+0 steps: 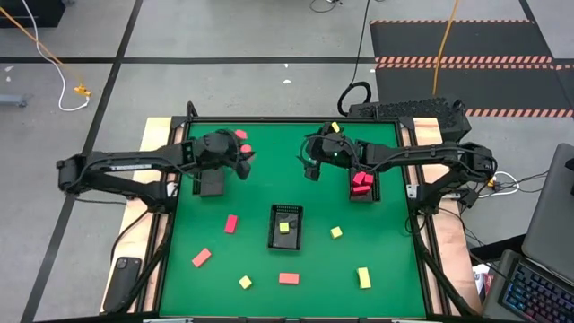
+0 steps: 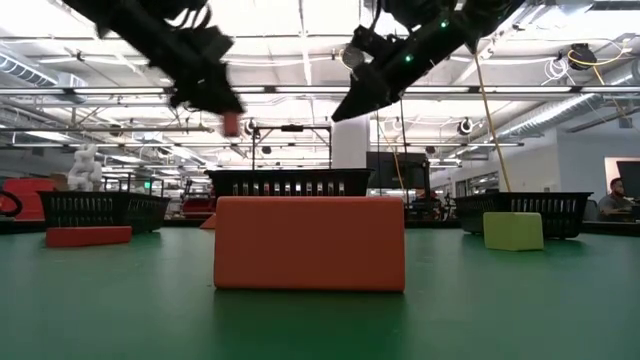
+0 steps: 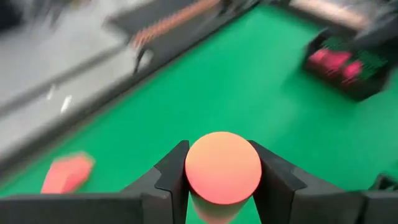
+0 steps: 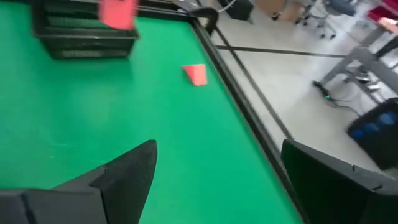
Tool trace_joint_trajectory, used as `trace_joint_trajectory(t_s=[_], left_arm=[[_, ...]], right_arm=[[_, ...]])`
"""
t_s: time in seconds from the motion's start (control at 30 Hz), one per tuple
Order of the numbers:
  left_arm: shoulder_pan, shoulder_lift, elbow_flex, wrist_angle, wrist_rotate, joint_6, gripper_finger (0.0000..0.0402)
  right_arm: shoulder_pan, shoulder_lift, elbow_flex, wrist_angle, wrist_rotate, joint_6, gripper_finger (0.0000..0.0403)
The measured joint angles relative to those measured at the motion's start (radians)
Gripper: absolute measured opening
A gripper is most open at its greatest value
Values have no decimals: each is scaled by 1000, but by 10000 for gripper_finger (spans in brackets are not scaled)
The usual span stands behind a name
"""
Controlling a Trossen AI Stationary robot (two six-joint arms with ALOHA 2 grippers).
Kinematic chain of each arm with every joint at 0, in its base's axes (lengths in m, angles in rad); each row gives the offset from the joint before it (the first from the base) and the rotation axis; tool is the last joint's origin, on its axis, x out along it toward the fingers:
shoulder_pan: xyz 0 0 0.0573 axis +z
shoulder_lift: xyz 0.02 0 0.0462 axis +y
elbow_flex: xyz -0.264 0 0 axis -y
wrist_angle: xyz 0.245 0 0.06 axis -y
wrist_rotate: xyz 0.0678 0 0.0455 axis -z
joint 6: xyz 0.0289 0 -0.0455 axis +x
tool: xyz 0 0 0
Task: Sort & place blocks by color
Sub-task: Put the pink block into the top left black basket
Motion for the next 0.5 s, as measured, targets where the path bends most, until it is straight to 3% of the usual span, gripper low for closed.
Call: trace_joint_trajectory(t_s=[0.27, 0.5], left_arm=[[33, -33, 0, -445, -57, -317, 130], [69, 2, 0, -632, -66, -447, 130]], right_arm=[[-23, -9, -1, -6, 14, -17, 340], [-33, -35, -1, -9, 13, -41, 340]])
